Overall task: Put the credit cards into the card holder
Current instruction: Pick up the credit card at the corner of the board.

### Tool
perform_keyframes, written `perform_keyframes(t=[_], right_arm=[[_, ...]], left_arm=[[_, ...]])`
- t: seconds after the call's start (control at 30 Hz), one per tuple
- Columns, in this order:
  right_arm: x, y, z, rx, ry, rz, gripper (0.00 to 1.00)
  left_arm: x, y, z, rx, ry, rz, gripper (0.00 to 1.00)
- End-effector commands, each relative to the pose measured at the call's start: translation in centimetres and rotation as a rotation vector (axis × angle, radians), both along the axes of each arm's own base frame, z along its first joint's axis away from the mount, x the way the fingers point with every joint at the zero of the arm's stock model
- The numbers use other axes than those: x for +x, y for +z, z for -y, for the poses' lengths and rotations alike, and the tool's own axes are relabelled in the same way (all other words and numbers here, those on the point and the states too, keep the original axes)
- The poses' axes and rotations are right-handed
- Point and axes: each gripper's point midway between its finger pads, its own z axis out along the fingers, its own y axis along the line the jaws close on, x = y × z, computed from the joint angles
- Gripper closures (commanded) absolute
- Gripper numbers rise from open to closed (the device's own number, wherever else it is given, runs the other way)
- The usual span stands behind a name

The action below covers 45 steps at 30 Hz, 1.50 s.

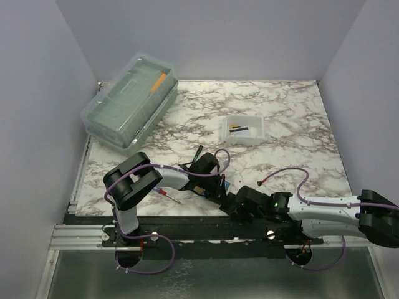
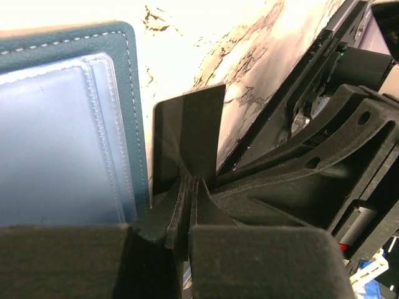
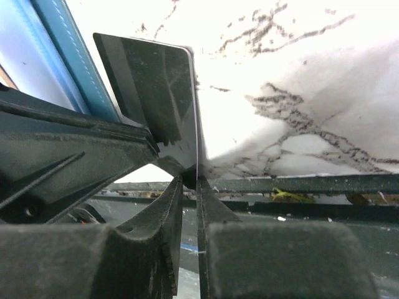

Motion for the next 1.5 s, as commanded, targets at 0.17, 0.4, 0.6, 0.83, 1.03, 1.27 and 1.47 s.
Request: perform_keyframes(t=[0.17,0.4,0.6,0.83,1.03,1.27,1.47], right_arm=[[3.8,2.1,0.1,0.04,-0.122,0.171,0.94],[4.2,2.4,0.3,0.032,-0.131,0.201,1.0],[4.9,3.0,0.6,0.038,-0.119,0.265,1.0],[5.1,3.9,1.1,-0.005,-0.082,0.304,1.0],[5.6,4.7,1.1,-0.002,-0.043,0.378,1.0],[6.4,6.5,2.0,-0.092,0.003,0.456,1.0],[7.9,11.4,1.2,-0.081,0.136,0.691,1.0]], left_arm=[[-1.0,-3.3,-2.5,0.136,0.01,-0.02,1.0],[-0.8,-2.5,-2.1,0.112,0.003,-0.009,1.0],[0.0,0.4,-0.8,0.062,-0.019,0.028,0.95],[1.7,5.4,0.2,-0.019,-0.015,0.08,0.76],[4.2,8.9,-1.2,-0.081,0.046,0.111,0.63],[6.5,10.6,-4.1,-0.13,0.136,0.111,0.51],[8.8,13.8,-6.3,-0.231,0.183,0.102,0.49]])
